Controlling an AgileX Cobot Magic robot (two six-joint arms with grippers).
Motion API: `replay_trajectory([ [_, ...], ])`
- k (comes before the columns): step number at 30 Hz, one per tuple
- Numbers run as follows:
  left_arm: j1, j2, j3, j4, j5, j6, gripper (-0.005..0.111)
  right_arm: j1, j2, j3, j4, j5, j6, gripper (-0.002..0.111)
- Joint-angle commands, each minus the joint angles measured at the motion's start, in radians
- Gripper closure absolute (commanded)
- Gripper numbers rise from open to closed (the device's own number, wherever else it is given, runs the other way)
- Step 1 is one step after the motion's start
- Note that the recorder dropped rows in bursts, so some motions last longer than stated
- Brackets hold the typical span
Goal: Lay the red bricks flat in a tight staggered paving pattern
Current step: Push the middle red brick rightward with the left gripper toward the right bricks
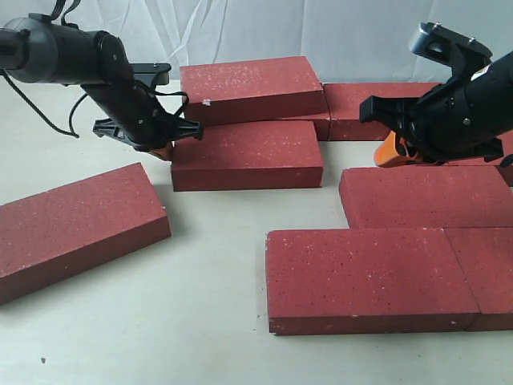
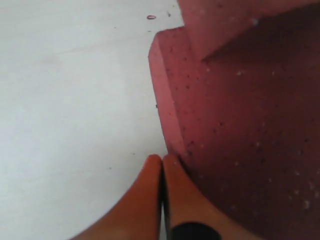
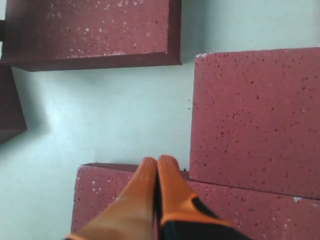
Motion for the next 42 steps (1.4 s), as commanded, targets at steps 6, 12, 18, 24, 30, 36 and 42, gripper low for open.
replay_trajectory([
  [6,-0.041,0.002,-0.007,-0.074,-0.059,0.03,0.107,-0.001,-0.002,0.005,-0.002,-0.013,-0.008,0.109],
  [12,-0.061,0.002,-0.007,-0.088,-0.085,0.03,0.107,-0.001,-0.002,0.005,-0.002,-0.013,-0.008,0.109],
  [18,-0.074,0.002,-0.007,-0.093,-0.106,0.033,0.107,-0.001,-0.002,0.005,-0.002,-0.013,-0.008,0.109],
  [24,-0.085,0.016,-0.007,-0.146,-0.118,0.072,0.107,-0.001,-0.002,0.005,-0.002,-0.013,-0.008,0.109],
  [30,-0.102,0.042,-0.008,-0.208,-0.127,0.107,0.107,-0.001,-0.002,0.005,-0.002,-0.013,-0.008,0.109],
  [36,-0.106,0.042,-0.021,-0.23,-0.139,0.107,0.107,-0.001,-0.002,0.005,-0.002,-0.013,-0.008,0.109],
  [42,-0.106,0.056,-0.023,-0.257,-0.149,0.108,0.107,-0.001,-0.002,0.005,0.001,-0.015,-0.008,0.109],
])
